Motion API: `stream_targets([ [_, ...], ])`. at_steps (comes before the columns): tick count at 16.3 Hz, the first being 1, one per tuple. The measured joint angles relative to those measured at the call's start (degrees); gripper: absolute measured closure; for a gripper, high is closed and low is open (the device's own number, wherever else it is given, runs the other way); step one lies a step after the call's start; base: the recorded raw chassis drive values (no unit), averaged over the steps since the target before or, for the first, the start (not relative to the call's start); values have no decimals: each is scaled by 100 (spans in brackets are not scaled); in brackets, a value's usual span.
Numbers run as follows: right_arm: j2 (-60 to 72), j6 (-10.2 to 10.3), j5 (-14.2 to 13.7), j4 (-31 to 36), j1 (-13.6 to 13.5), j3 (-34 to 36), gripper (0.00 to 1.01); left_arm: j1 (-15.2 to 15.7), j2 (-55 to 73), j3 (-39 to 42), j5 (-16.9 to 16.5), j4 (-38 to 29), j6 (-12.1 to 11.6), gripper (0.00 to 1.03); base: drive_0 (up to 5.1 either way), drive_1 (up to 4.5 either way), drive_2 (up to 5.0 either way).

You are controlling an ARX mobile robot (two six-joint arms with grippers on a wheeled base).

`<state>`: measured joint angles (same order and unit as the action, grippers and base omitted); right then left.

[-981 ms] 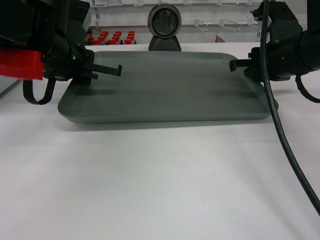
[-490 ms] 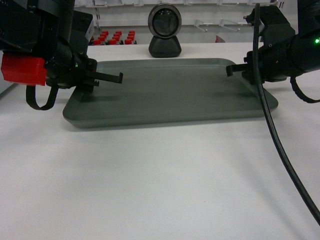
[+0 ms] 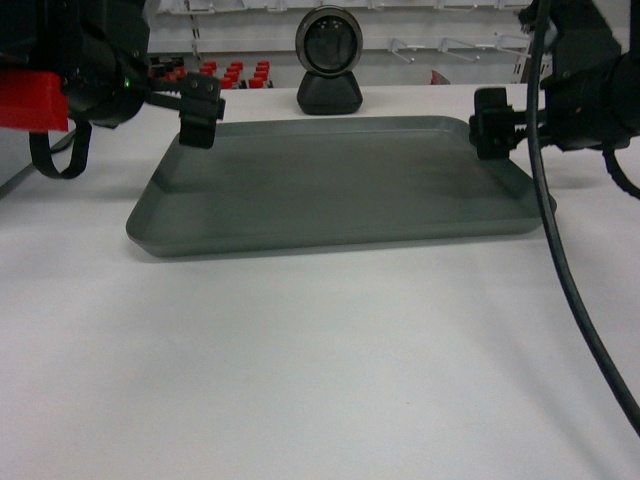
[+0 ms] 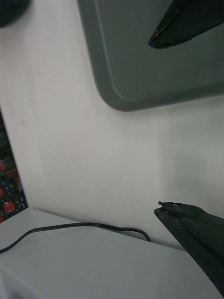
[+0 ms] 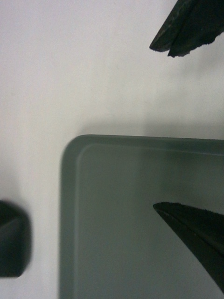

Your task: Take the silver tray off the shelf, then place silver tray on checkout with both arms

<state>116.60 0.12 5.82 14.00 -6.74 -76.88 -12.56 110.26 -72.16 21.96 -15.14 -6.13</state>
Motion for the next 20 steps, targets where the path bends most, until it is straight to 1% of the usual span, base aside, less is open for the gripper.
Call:
stream_targets([
  [1, -236, 155, -24, 284, 0, 155, 1, -2, -168, 26, -66, 26, 96, 6, 0, 0, 0],
  [2, -487, 326, -55, 590, 0, 308, 3, -4, -358, 28, -83, 162, 245, 5, 0, 0, 0],
  [3, -822, 461, -151, 914, -2, 507, 4, -44, -597, 96, -109, 133, 483, 5, 0, 0, 0],
  [4, -1141, 595, -238, 1182, 0, 728, 3, -61, -863, 205, -232, 175, 761, 5, 0, 0, 0],
  [6, -1700, 826, -391, 1587, -7, 1215, 3, -50, -1401, 538, -262, 177, 1231, 5, 0, 0, 0],
  [7, -1980, 944, -555, 1615, -44, 1460, 3, -24, -1679, 710, -243, 133, 1353, 5, 0, 0, 0],
  [9, -2579, 1073, -817, 1742, -87, 1982, 3, 107, -2319, 1071, -203, 142, 1480, 5, 0, 0, 0],
  [10, -2824, 1078, -946, 1757, -125, 2146, 3, 157, -2568, 1174, -133, 162, 1486, 5, 0, 0, 0],
  [11, -3045, 1078, -1019, 1764, -160, 2256, 3, 216, -2771, 1263, -33, 133, 1484, 5, 0, 0, 0],
  [13, -3377, 1067, -1154, 1733, -208, 2330, 3, 225, -3042, 1456, 57, 0, 1486, 5, 0, 0, 0],
  [14, -3654, 807, -1386, 1532, -227, 2479, 13, 216, -3134, 1528, 50, -63, 1480, 5, 0, 0, 0],
  [15, -4044, 452, -1392, 1591, -219, 2966, 24, 334, -3298, 1910, -636, -811, 1226, 15, 0, 0, 0],
  [16, -4417, 267, -1357, 1700, -151, 3469, 35, 455, -3624, 2481, -1145, -1259, 990, 26, 0, 0, 0],
  [17, -4706, 151, -1322, 1891, -42, 3891, 46, 533, -3954, 3040, -1412, -1558, 859, 37, 0, 0, 0],
  [18, -4953, 109, -1300, 2076, 13, 4293, 57, 601, -4188, 3486, -1506, -1799, 778, 48, 0, 0, 0],
  [20, -5342, 35, -1154, 2291, 92, 5016, 79, 708, -4533, 4293, -1626, -2072, 717, 70, 0, 0, 0],
])
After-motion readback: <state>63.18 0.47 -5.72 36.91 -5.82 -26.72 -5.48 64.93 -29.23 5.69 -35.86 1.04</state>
